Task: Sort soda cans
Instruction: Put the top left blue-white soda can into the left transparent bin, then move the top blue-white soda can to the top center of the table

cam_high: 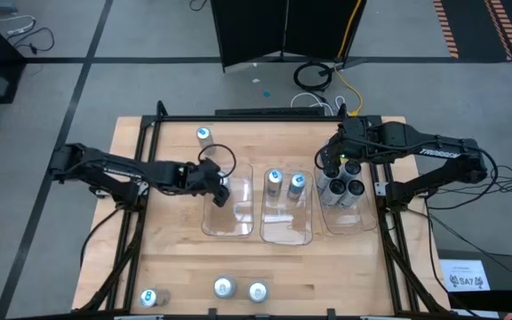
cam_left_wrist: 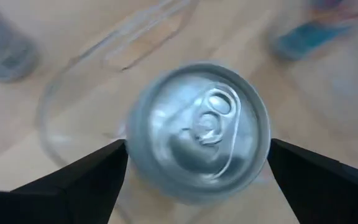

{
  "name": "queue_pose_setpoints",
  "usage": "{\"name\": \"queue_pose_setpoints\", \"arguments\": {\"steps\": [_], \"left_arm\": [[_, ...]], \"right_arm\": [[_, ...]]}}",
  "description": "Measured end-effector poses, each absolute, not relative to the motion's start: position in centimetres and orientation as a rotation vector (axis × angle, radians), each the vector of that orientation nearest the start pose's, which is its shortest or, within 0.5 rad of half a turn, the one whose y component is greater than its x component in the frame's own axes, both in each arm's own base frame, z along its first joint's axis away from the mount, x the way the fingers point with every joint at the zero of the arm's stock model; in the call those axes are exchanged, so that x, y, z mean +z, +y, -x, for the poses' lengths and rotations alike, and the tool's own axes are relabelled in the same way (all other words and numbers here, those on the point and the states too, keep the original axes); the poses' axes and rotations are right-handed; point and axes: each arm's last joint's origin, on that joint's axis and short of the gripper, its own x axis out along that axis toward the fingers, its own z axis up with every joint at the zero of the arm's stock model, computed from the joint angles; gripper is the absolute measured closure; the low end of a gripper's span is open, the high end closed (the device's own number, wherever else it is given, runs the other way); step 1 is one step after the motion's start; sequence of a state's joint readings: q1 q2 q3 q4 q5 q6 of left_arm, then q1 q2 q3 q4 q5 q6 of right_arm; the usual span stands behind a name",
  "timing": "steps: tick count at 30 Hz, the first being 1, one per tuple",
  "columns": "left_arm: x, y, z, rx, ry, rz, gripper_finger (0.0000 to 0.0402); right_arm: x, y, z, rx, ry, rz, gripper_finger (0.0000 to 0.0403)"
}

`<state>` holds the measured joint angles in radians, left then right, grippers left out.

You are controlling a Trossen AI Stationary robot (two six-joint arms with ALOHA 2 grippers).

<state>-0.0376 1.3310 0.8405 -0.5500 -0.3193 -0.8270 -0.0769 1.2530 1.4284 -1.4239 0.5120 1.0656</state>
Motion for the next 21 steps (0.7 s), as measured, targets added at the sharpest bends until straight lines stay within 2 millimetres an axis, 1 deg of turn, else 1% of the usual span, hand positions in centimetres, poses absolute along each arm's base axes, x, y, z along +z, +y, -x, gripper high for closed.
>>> {"name": "queue_pose_setpoints", "arguments": {"steps": [2, 5, 10, 15, 17, 21], "left_arm": [[22.8, -0.1, -25.1, 0.626, 0.815, 0.581, 0.0017], [24.7, -0.1, -24.6, 0.609, 0.803, 0.565, 0.0017], [28.0, 0.1, -22.6, 0.638, 0.771, 0.516, 0.0017], [29.8, 0.6, -19.6, 0.729, 0.722, 0.465, 0.0017], [30.3, 0.6, -18.5, 0.728, 0.731, 0.442, 0.0017], [31.0, 0.7, -16.6, 0.681, 0.764, 0.341, 0.0017]], "right_arm": [[36.8, -2.9, -19.6, -1.087, 0.809, -0.650, 0.0108], [36.9, -3.0, -19.9, -1.109, 0.753, -0.691, 0.0108], [37.0, -3.0, -20.3, -1.094, 0.712, -0.707, 0.0108], [37.0, -3.1, -21.2, -1.063, 0.682, -0.708, 0.0108], [36.9, -3.1, -21.7, -1.039, 0.679, -0.701, 0.0108], [36.7, -3.2, -22.3, -1.012, 0.687, -0.704, 0.0108]]}}
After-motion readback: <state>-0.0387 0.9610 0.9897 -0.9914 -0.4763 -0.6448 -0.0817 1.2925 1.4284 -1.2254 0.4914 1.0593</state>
